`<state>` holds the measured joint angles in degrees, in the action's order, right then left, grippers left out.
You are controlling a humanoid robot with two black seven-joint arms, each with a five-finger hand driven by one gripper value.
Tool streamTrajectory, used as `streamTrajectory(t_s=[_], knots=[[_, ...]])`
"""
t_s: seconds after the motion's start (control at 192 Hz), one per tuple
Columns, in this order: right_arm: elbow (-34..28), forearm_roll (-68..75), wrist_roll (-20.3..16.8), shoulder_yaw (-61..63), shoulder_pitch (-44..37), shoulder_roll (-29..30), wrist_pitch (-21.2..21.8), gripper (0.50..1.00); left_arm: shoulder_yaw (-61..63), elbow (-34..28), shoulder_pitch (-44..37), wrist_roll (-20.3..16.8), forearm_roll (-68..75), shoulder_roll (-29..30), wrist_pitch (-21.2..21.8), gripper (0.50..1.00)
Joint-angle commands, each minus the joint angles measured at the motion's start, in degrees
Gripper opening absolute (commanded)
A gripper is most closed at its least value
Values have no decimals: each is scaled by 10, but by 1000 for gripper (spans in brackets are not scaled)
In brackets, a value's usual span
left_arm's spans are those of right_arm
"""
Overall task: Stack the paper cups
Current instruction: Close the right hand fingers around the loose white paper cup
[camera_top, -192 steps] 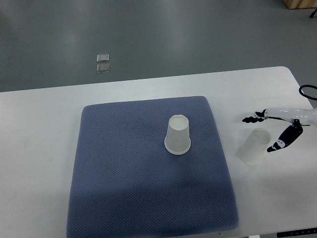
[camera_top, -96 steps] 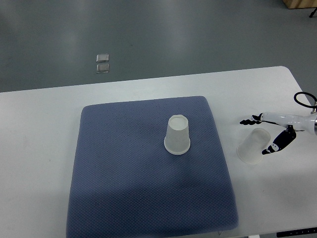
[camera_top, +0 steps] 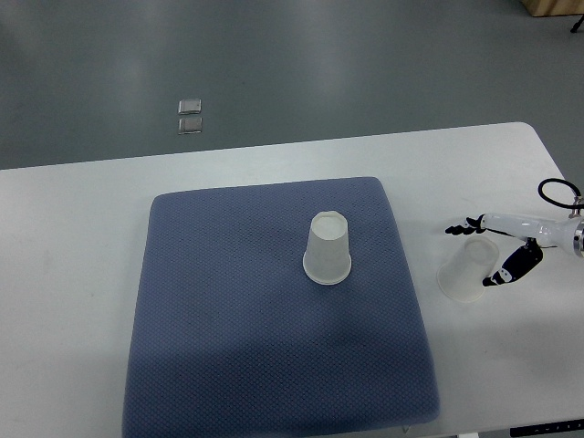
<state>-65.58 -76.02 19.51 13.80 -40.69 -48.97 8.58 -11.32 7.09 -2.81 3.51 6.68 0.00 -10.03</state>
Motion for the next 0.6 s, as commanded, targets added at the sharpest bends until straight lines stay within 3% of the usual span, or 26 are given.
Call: streamTrajectory(t_s=[0.0, 0.594], knots=[[0, -1, 0, 0, 0, 0, -1, 829, 0, 0, 0, 0, 0, 0, 0, 1000], [-16, -1, 1, 0, 0, 4, 9, 815, 0, 0, 0, 0, 0, 0, 0, 1000]])
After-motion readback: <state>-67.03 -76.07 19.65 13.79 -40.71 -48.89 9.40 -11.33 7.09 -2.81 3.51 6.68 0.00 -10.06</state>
